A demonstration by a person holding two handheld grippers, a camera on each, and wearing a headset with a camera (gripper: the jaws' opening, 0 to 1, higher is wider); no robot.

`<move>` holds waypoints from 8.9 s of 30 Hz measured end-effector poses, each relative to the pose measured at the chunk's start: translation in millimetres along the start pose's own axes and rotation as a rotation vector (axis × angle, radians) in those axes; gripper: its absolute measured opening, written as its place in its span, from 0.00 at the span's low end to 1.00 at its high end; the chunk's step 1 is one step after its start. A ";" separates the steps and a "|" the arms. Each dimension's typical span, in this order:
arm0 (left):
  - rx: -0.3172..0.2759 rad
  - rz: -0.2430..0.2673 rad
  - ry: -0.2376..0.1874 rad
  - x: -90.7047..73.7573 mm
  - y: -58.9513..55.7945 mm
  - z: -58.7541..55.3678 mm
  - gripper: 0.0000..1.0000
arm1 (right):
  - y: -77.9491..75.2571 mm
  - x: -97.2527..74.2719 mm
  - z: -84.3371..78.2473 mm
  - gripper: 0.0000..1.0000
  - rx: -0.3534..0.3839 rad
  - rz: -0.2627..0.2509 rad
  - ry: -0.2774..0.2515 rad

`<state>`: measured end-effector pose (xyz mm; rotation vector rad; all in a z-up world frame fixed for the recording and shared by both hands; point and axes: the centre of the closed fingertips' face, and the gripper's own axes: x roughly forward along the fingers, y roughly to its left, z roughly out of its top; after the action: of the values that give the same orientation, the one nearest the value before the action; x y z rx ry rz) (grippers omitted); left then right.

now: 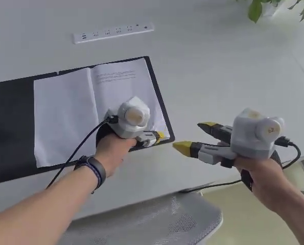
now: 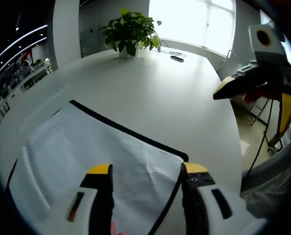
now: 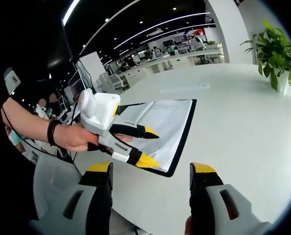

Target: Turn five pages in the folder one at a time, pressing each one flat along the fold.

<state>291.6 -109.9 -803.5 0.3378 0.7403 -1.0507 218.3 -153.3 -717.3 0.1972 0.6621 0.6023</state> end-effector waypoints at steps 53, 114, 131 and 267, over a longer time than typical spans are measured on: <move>-0.055 0.009 -0.037 0.8 6.5 0.0 0.47 | -8.0 96.4 14.4 0.44 0.154 0.187 0.010; -0.054 0.035 -0.081 -57.3 27.5 18.8 0.62 | -17.3 104.0 27.0 0.00 0.294 0.164 -0.040; -0.082 0.085 -0.137 -103.4 53.1 12.7 0.63 | 11.9 103.3 62.5 0.00 0.247 0.201 -0.098; -0.419 0.370 -0.201 -265.5 131.1 -144.7 0.60 | 219.8 297.8 23.2 0.18 0.209 0.584 0.268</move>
<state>273.5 211.8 -734.3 0.0035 0.6659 -0.5520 318.3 199.1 -775.1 0.5221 0.9355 1.1334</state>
